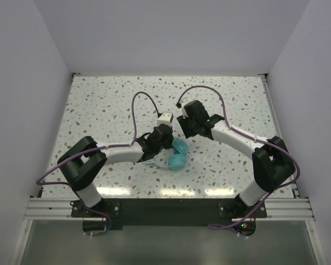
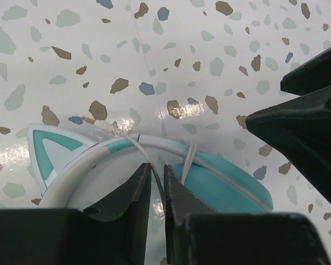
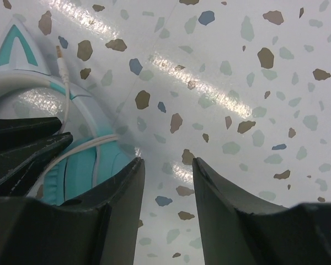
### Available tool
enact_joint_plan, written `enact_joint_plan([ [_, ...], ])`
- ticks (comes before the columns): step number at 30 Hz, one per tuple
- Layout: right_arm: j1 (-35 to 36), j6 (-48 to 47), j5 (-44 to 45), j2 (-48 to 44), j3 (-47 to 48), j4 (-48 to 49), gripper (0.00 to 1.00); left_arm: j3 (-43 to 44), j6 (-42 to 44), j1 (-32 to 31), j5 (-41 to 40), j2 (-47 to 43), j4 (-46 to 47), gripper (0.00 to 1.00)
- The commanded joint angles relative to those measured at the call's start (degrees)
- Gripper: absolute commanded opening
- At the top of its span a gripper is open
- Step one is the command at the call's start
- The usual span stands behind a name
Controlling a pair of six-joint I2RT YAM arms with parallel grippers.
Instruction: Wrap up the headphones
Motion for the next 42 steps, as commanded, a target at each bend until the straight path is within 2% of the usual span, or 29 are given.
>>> enact_joint_plan([
  [1,0.0,1.4,-0.5,-2.9,2.2,-0.5,0.44,2.0,-0.3,-0.4,-0.1,-1.1,1.8,0.18],
  [19,-0.1,2.4,-2.0,-2.4,2.2,0.3,0.42,3.7,1.3,-0.5,1.5,-3.6,3.3,0.15],
  [29,-0.7,5.4,2.1,-2.8,2.0,0.6,0.42,4.6,2.5,-0.5,5.3,-2.2,4.7,0.15],
  [35,-1.2,6.9,3.1,-4.9,0.2,1.9,0.43,4.4,3.3,-0.3,3.5,-4.2,4.1,0.21],
  [39,-1.4,8.2,3.4,-6.9,-0.7,2.0,0.44,5.7,4.7,0.0,2.7,-6.0,2.4,0.29],
  [42,-1.5,9.1,4.4,-9.2,-1.4,1.8,0.52,5.9,5.0,0.8,1.4,-9.0,0.2,0.35],
])
